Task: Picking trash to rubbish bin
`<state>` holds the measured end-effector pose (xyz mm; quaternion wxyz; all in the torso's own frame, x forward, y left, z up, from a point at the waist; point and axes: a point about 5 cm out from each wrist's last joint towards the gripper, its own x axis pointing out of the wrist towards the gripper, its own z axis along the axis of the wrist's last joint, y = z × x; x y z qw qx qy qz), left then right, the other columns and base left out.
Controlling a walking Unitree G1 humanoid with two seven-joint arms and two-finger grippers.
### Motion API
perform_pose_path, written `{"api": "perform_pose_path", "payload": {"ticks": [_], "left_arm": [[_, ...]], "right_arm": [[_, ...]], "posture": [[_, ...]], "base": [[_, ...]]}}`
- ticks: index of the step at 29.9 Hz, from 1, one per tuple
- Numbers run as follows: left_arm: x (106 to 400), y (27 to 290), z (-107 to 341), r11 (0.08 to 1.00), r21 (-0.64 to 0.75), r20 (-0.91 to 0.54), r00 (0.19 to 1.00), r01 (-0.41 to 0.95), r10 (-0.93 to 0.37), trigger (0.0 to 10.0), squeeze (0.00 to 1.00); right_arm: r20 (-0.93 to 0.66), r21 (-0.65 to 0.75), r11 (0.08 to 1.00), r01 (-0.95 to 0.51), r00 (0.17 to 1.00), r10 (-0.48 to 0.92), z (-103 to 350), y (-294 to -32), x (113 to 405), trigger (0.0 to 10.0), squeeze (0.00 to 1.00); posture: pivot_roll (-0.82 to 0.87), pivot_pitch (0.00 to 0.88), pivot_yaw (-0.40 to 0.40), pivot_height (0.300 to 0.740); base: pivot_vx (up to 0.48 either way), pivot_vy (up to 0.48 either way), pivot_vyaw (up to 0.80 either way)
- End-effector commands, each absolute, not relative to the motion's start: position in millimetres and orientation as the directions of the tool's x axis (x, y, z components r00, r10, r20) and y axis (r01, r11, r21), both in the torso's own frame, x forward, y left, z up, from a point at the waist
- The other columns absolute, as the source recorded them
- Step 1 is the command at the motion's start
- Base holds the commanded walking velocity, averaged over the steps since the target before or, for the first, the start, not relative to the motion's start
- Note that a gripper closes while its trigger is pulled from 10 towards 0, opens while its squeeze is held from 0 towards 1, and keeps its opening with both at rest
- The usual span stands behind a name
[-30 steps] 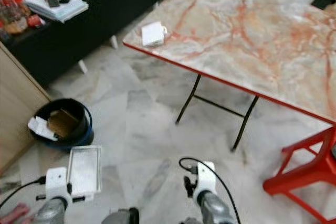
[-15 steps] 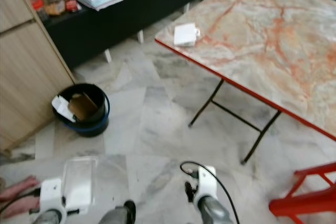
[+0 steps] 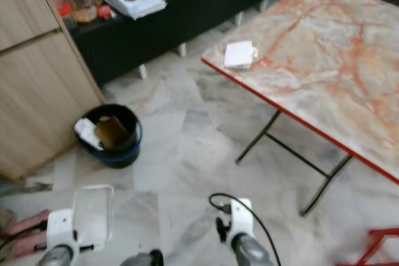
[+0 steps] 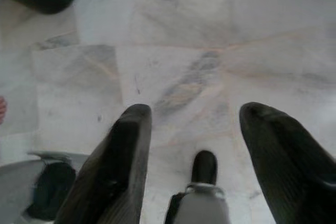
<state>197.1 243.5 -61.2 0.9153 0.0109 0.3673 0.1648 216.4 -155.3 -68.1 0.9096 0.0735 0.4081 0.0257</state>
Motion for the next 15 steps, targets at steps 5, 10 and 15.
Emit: {"api": "perform_pose_path", "payload": {"ticks": [5,10,15], "left_arm": [[190.0,249.7,-64.0,0.937,0.161,-0.689,0.645,-0.31,0.331,10.0,0.0],[189.5,250.3,-64.1,0.934,0.163,-0.688,0.642,-0.318,0.339,10.0,0.0],[187.7,251.1,-64.7,0.934,0.168,-0.69,0.638,-0.316,0.341,10.0,0.0]], "right_arm": [[-0.749,0.147,0.989,-0.003,0.653,0.113,-69.4,-150.8,214.9,10.0,0.0],[-0.756,0.138,0.99,-0.016,0.644,0.115,-70.7,-150.3,212.9,10.0,0.0],[-0.759,0.143,0.99,-0.006,0.641,0.113,-71.7,-150.5,211.3,10.0,0.0]], "posture": [[0.12,0.205,-0.018,0.74],[0.13,0.206,-0.022,0.74],[0.13,0.21,-0.021,0.74]], "base": [[0.427,0.0,0.0],[0.425,0.0,0.8],[0.425,0.0,0.6]]}}
